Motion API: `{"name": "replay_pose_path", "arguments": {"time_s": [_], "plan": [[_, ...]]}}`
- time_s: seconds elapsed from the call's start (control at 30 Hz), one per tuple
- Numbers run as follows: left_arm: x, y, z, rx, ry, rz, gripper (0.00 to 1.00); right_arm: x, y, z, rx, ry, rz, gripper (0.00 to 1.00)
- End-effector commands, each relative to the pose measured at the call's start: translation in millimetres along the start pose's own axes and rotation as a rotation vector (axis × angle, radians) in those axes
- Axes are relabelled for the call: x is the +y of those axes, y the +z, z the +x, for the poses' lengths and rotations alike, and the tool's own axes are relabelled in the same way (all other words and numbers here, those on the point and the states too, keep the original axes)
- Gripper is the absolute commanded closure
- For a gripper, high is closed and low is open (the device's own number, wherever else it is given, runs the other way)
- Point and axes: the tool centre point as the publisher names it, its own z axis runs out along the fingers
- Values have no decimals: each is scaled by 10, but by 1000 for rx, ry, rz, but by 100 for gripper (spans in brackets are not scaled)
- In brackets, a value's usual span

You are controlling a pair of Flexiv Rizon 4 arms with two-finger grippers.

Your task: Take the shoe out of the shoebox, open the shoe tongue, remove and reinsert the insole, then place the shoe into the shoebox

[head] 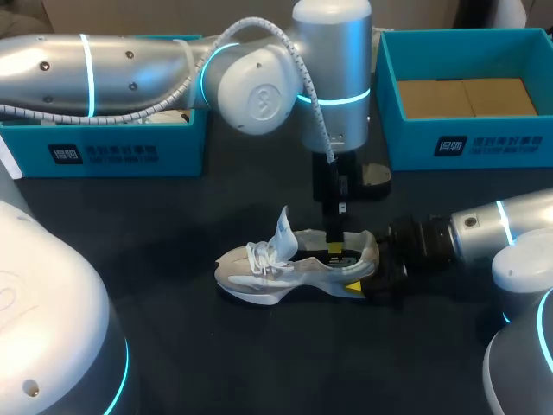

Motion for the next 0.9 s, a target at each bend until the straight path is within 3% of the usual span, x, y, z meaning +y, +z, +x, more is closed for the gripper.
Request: {"name": "replay_pose_path", "arguments": {"time_s": [0.03,0.43,0.9], "plan": [[4,-2,-3,0,1,1,100,-14,34,-14,0,1,4,100],[85,107,-18,-17,69,-16,100,-14,34,-14,0,1,4,100],[190,411,-19,-18,156,-12,100,-14,34,-14,0,1,4,100]]}}
